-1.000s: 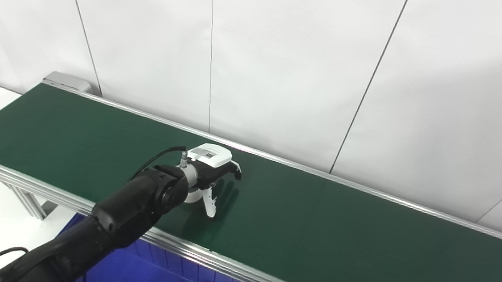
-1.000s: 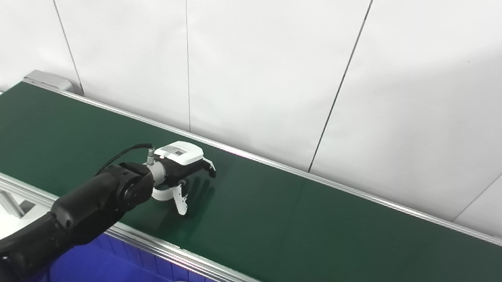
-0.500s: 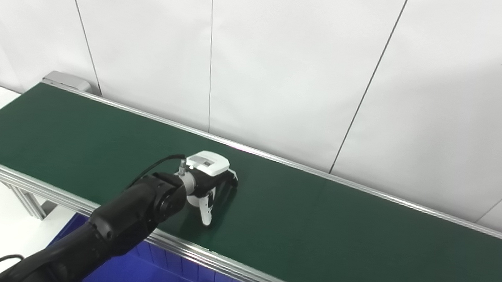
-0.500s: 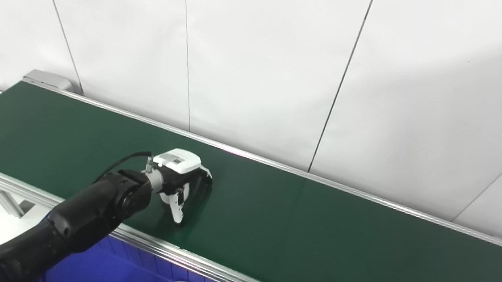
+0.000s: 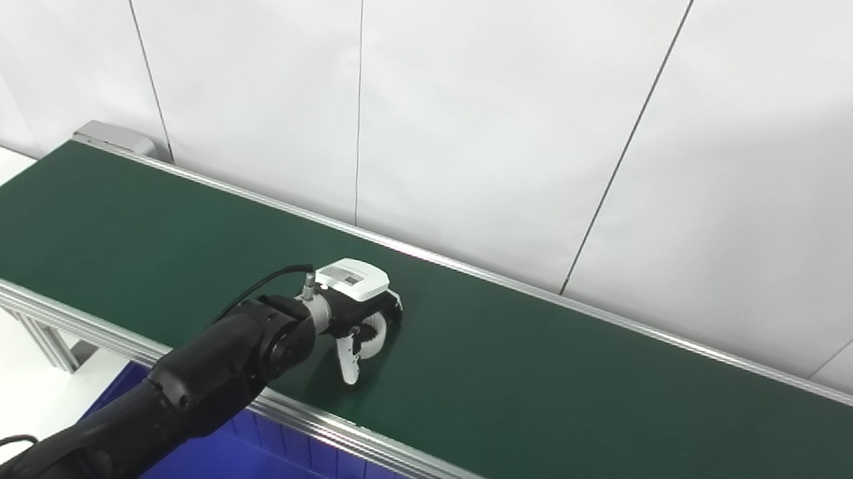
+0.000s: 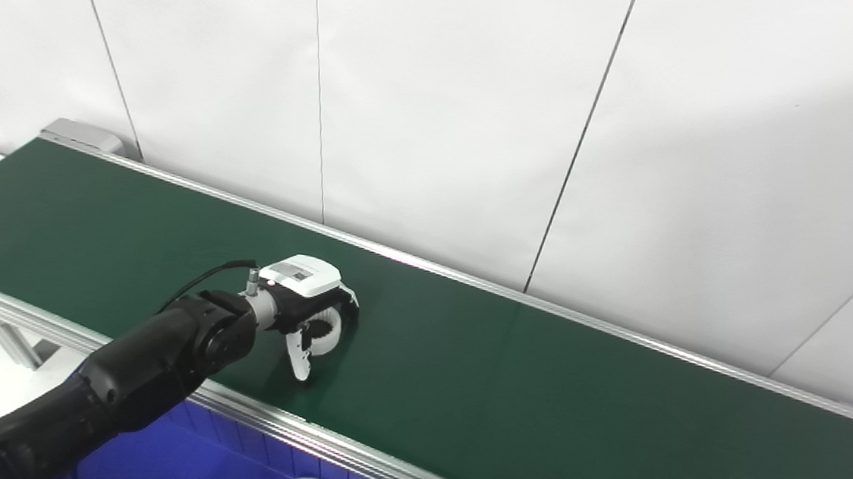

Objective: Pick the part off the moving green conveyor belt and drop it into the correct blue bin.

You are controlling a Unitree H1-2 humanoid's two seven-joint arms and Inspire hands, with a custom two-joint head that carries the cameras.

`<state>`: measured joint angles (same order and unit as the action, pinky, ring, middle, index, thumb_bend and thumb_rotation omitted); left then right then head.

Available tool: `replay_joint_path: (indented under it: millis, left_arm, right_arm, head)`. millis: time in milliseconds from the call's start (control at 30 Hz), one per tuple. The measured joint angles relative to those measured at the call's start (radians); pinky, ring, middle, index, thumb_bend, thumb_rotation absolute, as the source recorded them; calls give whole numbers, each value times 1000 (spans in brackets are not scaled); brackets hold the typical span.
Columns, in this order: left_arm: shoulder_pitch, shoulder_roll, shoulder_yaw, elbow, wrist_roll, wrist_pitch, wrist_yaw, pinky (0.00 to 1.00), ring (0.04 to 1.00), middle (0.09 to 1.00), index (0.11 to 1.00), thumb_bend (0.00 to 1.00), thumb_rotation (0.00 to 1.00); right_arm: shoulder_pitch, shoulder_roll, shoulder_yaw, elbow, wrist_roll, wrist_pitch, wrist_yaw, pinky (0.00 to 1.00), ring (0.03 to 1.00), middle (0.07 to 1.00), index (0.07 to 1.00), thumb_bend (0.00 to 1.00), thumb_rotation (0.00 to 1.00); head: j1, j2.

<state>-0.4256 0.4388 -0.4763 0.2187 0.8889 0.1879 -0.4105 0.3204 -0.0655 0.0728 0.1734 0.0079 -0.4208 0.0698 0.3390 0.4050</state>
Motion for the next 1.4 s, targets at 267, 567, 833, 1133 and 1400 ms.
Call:
replay_joint_path:
  millis: [267, 567, 833, 1133, 1400]
  left_arm:
    - [0, 5, 1, -6, 7, -1, 1, 723, 793, 835, 733, 850, 0]
    - [26, -7, 58, 87, -57, -144, 226, 479, 466, 508, 476, 504, 0]
    - [26, -27, 57, 137, -60, -215, 318, 456, 460, 504, 479, 503, 0]
    - [27, -44, 50, 149, -58, -242, 350, 489, 487, 492, 469, 504, 0]
    - [37, -44, 58, 134, -60, -241, 353, 452, 472, 489, 475, 503, 0]
  right_arm:
    - [-1, -2, 0, 0, 0, 0, 1, 827, 869, 899, 1000, 73, 1000]
    - [-1, -4, 0, 0, 0, 0, 2, 829, 870, 898, 1000, 83, 1000]
    - [-1, -6, 1, 0, -1, 0, 2, 823, 865, 896, 1000, 79, 1000]
    - [-1, -6, 0, 0, -1, 0, 2, 818, 865, 896, 1000, 82, 1000]
    - [-1, -6, 0, 0, -1, 0, 1, 817, 863, 893, 1000, 80, 1000]
  head:
    - [-2, 0]
    - [-3, 2]
    - [-5, 2]
    - [-3, 2]
    - [-6, -2]
